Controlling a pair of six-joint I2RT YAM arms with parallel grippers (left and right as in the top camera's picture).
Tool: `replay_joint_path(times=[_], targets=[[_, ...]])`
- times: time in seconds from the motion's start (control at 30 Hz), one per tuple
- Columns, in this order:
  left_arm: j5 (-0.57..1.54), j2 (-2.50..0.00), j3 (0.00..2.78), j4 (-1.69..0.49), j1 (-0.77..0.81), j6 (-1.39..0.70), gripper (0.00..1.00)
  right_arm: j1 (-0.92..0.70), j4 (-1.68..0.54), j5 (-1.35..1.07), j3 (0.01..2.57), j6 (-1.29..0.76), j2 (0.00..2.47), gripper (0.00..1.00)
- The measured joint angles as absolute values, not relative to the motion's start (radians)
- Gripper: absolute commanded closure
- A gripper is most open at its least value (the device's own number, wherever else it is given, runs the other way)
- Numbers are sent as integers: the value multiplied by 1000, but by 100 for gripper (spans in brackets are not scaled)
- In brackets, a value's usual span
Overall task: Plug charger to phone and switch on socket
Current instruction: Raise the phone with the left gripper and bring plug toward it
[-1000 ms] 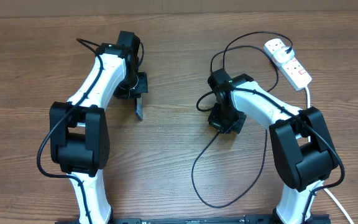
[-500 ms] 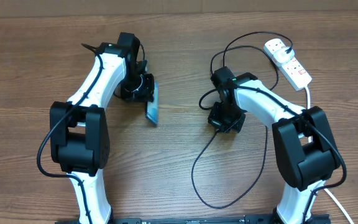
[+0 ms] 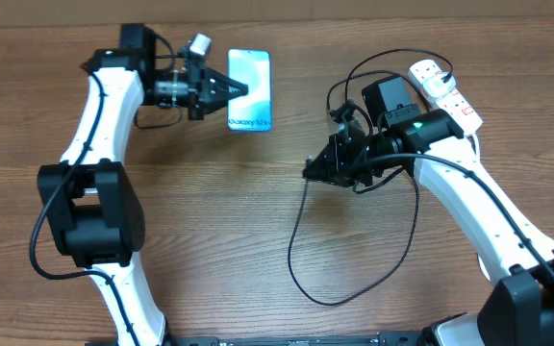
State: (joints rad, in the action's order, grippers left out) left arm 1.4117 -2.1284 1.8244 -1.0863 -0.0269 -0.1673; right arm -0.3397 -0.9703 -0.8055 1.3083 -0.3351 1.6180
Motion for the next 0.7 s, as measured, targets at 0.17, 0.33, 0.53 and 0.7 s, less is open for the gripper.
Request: replay_joint_path(times=[0.17,0.33,0.53,0.7], targets=[[1484,-2128,1824,-1088,-33,-201,96,-367,-961,-976,1309,-233,1615,96],[1509,-2128,1824,-1088,-12,-211,96,-401,-914,-1030,1309,-192,1615,96],[1517,-2128,1824,-1088,6,-211,96,-415,-849,-1050,1309,-199,1615,96],[1519,-2128,1824,-1088,6,-211,96,-415,-773,-1052,1309,-253,1615,96]])
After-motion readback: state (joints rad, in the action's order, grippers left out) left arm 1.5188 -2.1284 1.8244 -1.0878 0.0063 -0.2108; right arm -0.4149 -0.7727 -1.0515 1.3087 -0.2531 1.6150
